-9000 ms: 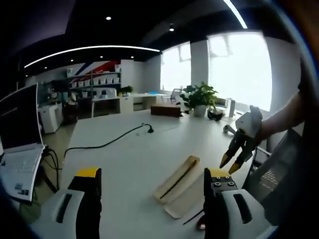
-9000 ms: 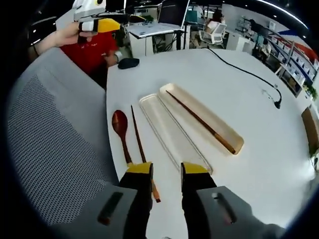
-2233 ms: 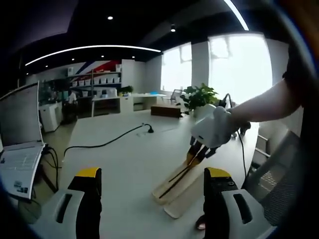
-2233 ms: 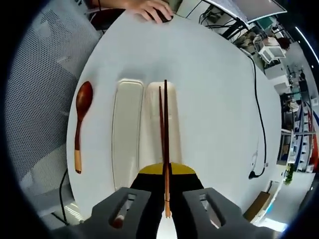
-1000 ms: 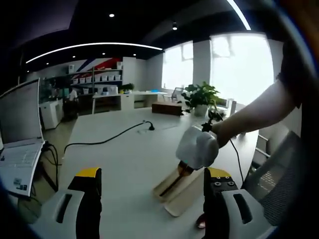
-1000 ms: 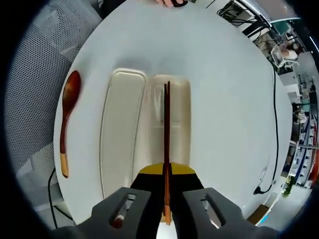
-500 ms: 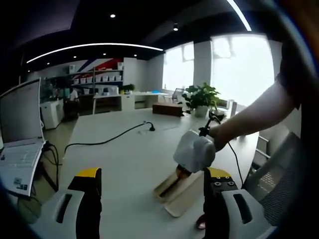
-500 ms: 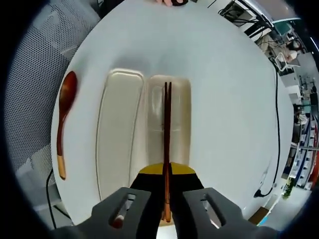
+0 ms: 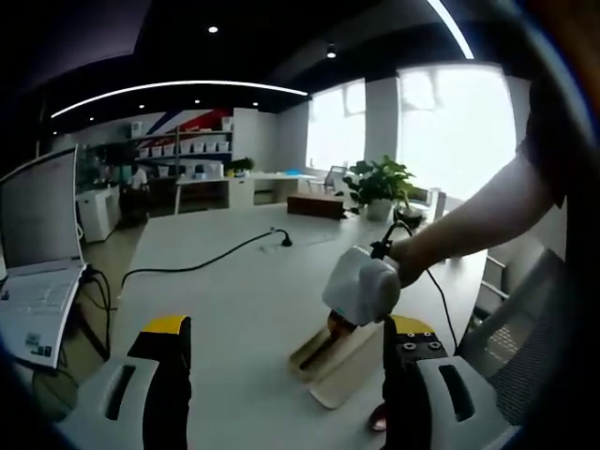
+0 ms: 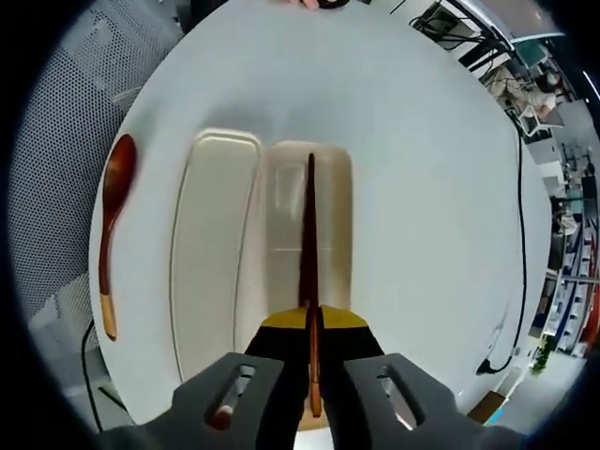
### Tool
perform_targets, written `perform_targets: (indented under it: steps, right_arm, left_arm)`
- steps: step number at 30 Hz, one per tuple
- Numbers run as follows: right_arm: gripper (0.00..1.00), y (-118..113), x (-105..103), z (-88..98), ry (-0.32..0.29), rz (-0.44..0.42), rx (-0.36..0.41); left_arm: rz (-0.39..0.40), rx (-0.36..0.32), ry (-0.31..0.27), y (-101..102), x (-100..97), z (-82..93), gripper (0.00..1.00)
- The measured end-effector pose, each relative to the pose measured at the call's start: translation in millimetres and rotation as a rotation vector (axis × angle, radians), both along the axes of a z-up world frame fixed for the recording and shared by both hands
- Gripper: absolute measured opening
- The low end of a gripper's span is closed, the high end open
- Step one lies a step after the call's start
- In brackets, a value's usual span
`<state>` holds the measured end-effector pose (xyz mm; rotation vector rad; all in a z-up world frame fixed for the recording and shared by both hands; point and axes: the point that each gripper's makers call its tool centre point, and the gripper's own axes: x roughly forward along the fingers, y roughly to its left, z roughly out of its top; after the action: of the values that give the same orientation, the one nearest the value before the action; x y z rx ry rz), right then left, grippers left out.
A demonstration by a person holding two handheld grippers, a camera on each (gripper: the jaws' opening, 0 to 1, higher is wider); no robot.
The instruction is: Arrange the utensils inside the cutlery case until each visible utensil rests in its matching compartment.
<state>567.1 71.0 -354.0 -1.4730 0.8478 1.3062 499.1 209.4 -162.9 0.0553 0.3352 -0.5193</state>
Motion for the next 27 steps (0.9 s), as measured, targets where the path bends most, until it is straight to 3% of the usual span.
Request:
perform_targets:
  steps: [23, 26, 27]
  right_arm:
    - [0.00, 0.8, 2.2, -2.4, 0.007, -0.003, 0.010]
    - [0.00, -1.0, -2.8, -2.6, 0.054, 0.026, 0.010]
    - [0.02, -2.3, -3.4, -1.0, 0.066, -0.011, 0.019]
  left_arm:
    - [0.005, -0.002, 0.004, 0.7, -0.9, -0.3, 0.87]
    - [0.003, 0.002, 0.007, 0.6, -1.0, -1.2, 0.87]
    - [0.005, 0.001, 0.006, 1.0, -0.8, -1.0, 0.87]
